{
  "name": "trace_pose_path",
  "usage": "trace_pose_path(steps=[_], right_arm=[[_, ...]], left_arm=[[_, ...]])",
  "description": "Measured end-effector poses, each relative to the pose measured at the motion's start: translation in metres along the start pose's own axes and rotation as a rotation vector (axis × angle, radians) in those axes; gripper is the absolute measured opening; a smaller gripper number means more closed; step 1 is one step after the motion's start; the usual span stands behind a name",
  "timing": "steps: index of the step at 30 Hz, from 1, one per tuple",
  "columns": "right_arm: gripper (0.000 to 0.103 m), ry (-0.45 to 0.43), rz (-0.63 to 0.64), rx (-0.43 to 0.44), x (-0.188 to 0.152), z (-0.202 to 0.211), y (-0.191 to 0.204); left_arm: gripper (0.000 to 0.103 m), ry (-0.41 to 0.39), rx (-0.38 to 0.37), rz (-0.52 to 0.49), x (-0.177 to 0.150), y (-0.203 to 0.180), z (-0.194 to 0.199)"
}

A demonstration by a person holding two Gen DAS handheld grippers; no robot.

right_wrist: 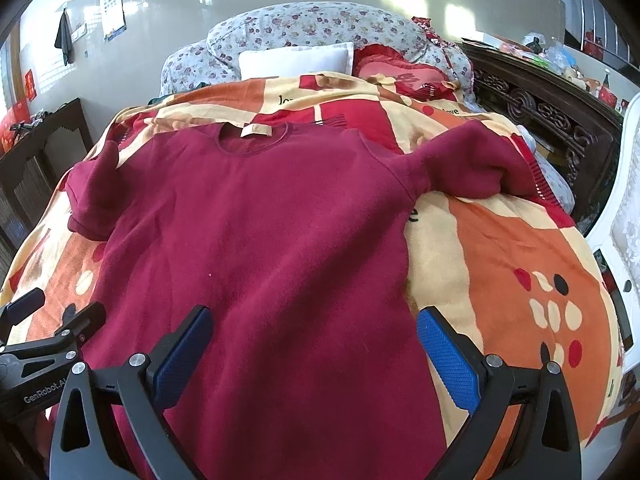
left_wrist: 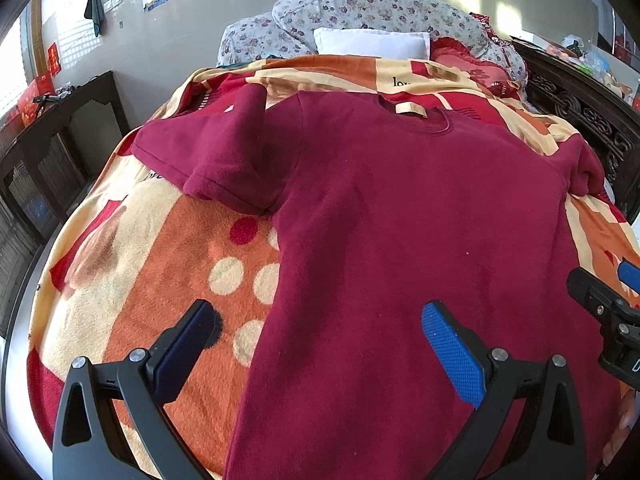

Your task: Fold small clothes

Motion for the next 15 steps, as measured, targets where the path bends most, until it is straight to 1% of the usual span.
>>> trace_pose_path(steps=[15], right_arm=[[0.103, 0.021, 0.017, 0.001, 0.015, -0.018, 0.009]], left_arm=[[0.103, 0.009, 0.009, -0.002, 0.013, 0.006, -0.009]])
Point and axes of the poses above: each gripper's, at about its wrist camera, not at the fingertips, and z roughly against the way its jaws point, y to its left, x to its top, the point moved 8 cm from there along -z, roughly the way its jaws point, and after that the axes turned 12 degrees about y, right-handed, at the moved point
